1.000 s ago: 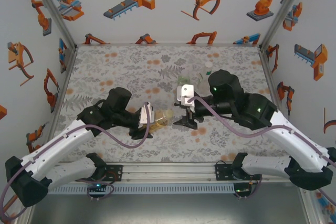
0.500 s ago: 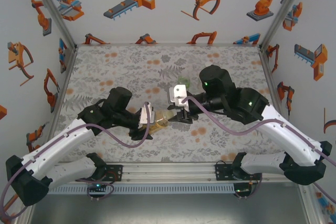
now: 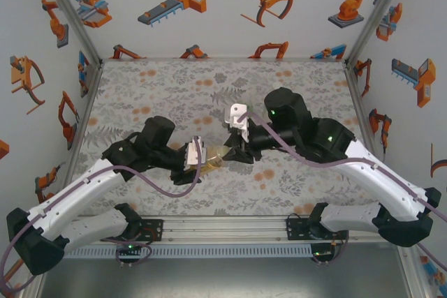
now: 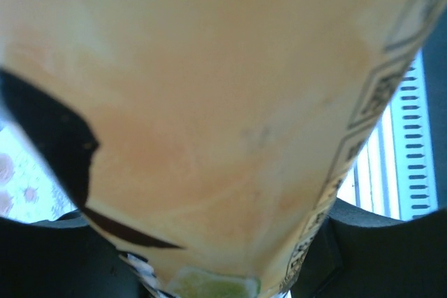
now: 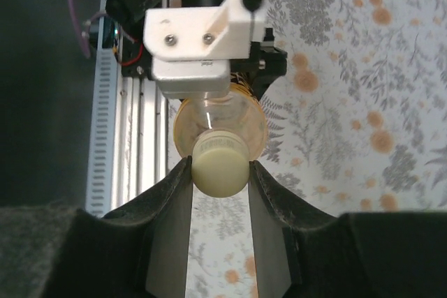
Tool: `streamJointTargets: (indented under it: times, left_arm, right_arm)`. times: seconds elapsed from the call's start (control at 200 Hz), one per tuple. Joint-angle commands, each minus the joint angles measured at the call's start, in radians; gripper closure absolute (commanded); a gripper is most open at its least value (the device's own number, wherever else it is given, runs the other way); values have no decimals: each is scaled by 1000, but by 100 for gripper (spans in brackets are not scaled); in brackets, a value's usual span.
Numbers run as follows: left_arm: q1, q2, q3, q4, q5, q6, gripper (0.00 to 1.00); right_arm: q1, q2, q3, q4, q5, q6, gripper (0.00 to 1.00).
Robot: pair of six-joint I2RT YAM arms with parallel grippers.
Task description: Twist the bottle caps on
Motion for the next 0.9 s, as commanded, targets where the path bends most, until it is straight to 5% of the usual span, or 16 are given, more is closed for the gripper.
streamJointTargets:
  times: [0.0,0.215,0.375,0.581,0.776,0.846,0.896]
  left_arm:
    - [-2,-25,6,68,-101,-40,100]
    - [1,-47,-9,99,-201,-56,100]
    - [1,-55,-13,110,-233,-59,100]
    - [2,-55,-11,110,-243,-62,100]
    - [2,-55,-14,107,-221,-58,100]
    - [2,-51,-10,102,-196,-53,100]
    - [1,-49,-8,97,-174,-48,100]
  right_arm:
    - [7,-10,-76,137,70,349,98]
    - [6,-16,-147,217,338,846,100]
    - [-6,-18,-198,231,420,1216,100]
    - [-10,-16,-206,221,438,1309,97]
    - [-10,-47,-188,218,426,1209,64]
    - [-11,-64,-172,213,420,1128,41]
    - [-12,-76,-157,199,427,1074,34]
